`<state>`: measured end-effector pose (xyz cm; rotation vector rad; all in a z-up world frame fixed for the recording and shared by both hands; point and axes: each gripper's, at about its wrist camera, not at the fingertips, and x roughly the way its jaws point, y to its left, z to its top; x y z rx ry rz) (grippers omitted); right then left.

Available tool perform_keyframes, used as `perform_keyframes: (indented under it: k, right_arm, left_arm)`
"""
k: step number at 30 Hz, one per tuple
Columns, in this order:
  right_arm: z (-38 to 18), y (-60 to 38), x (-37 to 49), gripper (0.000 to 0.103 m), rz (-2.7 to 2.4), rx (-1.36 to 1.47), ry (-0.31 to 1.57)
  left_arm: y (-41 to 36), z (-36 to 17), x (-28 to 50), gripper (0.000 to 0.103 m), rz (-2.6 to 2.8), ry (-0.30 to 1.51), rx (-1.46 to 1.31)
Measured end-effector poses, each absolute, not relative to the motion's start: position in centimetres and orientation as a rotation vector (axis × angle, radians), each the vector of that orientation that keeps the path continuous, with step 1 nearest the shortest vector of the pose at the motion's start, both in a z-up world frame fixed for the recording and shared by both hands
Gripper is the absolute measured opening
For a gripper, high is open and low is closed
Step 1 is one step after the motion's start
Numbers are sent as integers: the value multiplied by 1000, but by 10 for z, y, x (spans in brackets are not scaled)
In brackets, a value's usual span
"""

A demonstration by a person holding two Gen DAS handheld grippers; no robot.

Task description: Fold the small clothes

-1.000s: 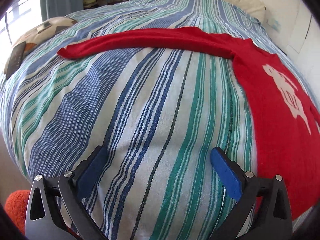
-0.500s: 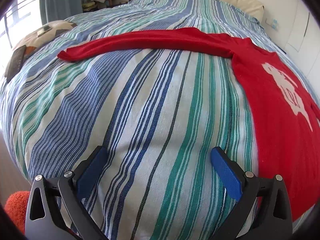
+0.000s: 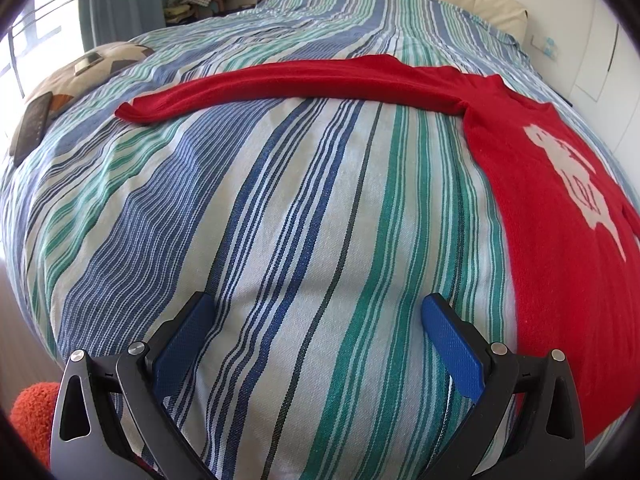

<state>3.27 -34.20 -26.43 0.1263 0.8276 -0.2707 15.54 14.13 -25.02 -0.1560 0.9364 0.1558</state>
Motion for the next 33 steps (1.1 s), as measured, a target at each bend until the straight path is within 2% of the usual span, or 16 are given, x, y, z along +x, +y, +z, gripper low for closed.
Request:
perform_keyframes:
  k: [33]
  right_arm:
    - [-265,-341,32,102,-271,125,826]
  left_arm:
    - [138,-251,155,103,165,936,-137]
